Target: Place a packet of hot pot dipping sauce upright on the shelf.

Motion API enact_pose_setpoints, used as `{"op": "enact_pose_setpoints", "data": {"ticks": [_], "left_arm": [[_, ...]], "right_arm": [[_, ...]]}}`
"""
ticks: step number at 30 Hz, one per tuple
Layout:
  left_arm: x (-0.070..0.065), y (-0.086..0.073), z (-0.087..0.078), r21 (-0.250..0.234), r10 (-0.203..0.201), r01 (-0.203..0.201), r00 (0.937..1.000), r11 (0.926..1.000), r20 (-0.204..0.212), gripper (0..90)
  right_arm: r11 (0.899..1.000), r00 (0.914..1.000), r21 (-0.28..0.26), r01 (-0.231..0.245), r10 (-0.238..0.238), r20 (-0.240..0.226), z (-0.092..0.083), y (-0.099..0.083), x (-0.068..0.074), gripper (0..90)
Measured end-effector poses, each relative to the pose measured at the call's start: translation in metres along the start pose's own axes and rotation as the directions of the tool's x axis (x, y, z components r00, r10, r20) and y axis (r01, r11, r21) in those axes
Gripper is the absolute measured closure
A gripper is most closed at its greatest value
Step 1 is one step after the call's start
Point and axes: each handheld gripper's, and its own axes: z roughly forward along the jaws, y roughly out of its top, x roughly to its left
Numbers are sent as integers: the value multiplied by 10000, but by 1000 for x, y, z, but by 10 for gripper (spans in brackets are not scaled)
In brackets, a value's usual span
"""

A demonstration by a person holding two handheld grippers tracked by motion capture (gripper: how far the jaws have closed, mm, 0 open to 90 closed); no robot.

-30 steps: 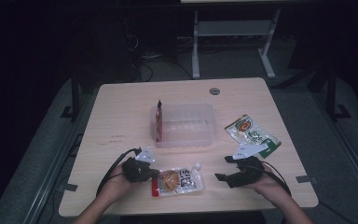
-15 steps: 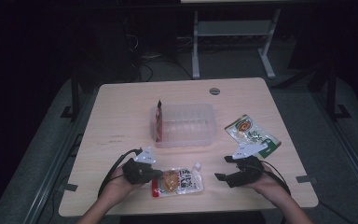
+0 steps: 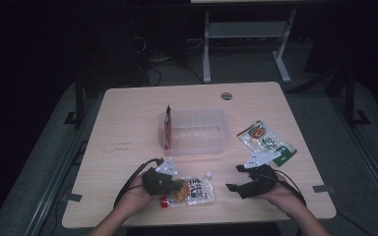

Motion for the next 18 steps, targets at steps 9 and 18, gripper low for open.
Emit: {"op": "enact_pose_setpoints", "data": {"ticks": [9, 18], "left_arm": [[0, 0, 9, 280, -101, 101, 9999, 9996, -9, 899], [2, 3, 13, 506, -113, 109, 9999, 9987, 77, 900]], "right_arm": [[9992, 9981, 386, -106, 129, -595, 4, 1, 5, 188], [9969, 9918, 787, -36, 136, -1273, 22, 4, 19, 177]]}}
